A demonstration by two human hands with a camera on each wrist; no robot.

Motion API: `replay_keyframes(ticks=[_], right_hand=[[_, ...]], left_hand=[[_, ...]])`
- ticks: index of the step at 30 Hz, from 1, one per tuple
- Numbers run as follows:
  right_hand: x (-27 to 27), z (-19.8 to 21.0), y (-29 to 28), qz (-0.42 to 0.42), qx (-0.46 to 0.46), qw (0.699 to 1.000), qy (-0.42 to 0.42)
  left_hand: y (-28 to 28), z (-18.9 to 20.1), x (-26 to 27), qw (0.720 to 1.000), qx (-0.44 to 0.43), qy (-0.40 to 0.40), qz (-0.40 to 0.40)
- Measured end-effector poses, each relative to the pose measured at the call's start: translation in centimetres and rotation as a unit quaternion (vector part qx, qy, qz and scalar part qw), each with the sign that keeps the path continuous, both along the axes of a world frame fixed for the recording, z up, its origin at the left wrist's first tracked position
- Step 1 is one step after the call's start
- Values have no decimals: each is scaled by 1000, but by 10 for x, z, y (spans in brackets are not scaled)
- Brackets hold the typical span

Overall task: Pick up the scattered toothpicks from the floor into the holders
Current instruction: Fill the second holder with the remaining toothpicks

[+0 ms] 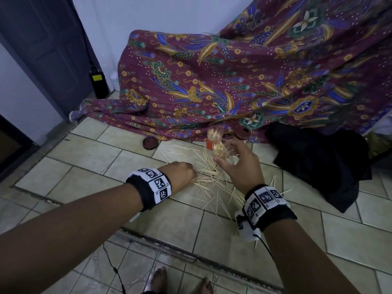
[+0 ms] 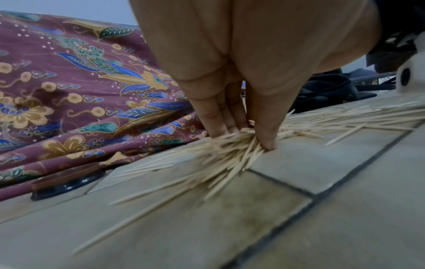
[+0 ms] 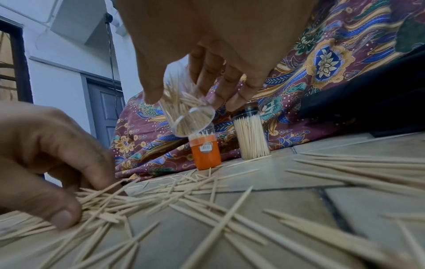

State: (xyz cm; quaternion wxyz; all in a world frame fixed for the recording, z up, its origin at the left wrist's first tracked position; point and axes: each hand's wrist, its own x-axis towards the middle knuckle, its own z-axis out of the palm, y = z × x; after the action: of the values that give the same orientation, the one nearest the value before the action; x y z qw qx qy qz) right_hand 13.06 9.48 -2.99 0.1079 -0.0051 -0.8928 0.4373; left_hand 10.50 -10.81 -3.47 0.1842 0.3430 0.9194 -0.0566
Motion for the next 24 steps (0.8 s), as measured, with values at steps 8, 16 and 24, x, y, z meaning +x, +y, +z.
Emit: replay_keyframes(ticks=[8,16,24], right_hand=[[0,2,2,1,-2,1000,1],[0,0,2,-4,-7,1000,-1],[-3,-2,4,-13,-3,1000,0]], left_hand=[[5,0,0,999,10,7,30],[2,8,-14,981,107,-48,153],[-8,20,-30,946,234,-71,212]])
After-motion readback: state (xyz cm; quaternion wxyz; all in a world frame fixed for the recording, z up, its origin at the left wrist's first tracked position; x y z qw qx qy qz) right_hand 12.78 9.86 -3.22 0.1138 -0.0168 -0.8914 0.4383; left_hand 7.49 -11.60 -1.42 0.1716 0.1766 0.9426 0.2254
